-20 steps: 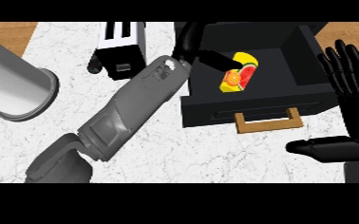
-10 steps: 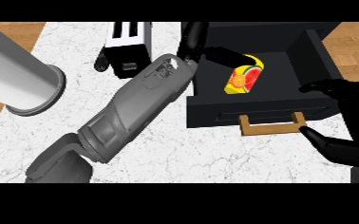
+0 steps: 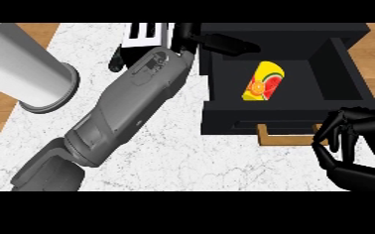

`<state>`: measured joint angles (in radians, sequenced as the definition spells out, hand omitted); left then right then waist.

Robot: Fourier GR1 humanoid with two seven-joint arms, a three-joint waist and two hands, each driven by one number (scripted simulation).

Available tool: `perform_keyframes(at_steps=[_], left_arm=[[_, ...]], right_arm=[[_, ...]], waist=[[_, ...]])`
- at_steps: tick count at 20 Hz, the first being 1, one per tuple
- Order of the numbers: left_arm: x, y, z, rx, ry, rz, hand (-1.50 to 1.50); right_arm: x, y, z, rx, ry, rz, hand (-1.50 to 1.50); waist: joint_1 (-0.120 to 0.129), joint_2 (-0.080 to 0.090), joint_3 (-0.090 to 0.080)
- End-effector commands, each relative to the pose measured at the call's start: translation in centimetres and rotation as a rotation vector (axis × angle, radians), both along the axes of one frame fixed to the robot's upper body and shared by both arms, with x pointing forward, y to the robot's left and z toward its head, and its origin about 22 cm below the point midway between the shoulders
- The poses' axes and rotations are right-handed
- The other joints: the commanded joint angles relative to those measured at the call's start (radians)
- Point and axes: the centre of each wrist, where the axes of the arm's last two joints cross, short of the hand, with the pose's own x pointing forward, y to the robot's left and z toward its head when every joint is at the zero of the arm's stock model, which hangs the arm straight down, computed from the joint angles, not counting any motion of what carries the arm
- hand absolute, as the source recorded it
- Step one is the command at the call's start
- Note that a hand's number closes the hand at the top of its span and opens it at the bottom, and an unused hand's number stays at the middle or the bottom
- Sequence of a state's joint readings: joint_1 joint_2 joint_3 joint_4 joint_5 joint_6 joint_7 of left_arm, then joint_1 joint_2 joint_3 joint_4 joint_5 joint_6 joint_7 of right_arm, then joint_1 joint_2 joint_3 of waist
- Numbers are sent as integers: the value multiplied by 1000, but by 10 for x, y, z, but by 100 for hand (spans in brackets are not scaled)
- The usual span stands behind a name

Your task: Pick up the cup, place it into the drawer and close the drawer

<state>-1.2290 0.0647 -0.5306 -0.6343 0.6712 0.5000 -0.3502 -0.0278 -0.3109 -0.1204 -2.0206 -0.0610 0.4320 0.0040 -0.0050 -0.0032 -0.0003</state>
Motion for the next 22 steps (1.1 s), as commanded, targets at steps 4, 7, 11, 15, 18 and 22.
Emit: perform_keyframes(at_steps=[4, 7, 11, 15, 18, 22], left_arm=[[4, 62, 10, -27, 33, 29, -150], [-4, 92, 17, -55, 26, 29, -150], [-8, 109, 9, -79, 27, 68, -150], [-20, 142, -1, -100, 48, 50, -150], [-36, 145, -9, -120, 56, 36, -150], [-38, 192, -16, -107, 55, 73, -150]], right_arm=[[3, 9, -6, -180, 23, -78, 150], [3, 15, -10, -173, 15, -118, 150], [34, 43, -30, -272, -18, -111, 150], [46, 61, -46, -447, -31, -124, 150], [46, 57, -71, -619, -27, -116, 150], [68, 75, -84, -747, -78, -130, 150]], waist=[[29, -4, 0], [28, -5, 0], [27, 2, 0], [43, 3, 0], [54, 0, 0], [59, 9, 0]])
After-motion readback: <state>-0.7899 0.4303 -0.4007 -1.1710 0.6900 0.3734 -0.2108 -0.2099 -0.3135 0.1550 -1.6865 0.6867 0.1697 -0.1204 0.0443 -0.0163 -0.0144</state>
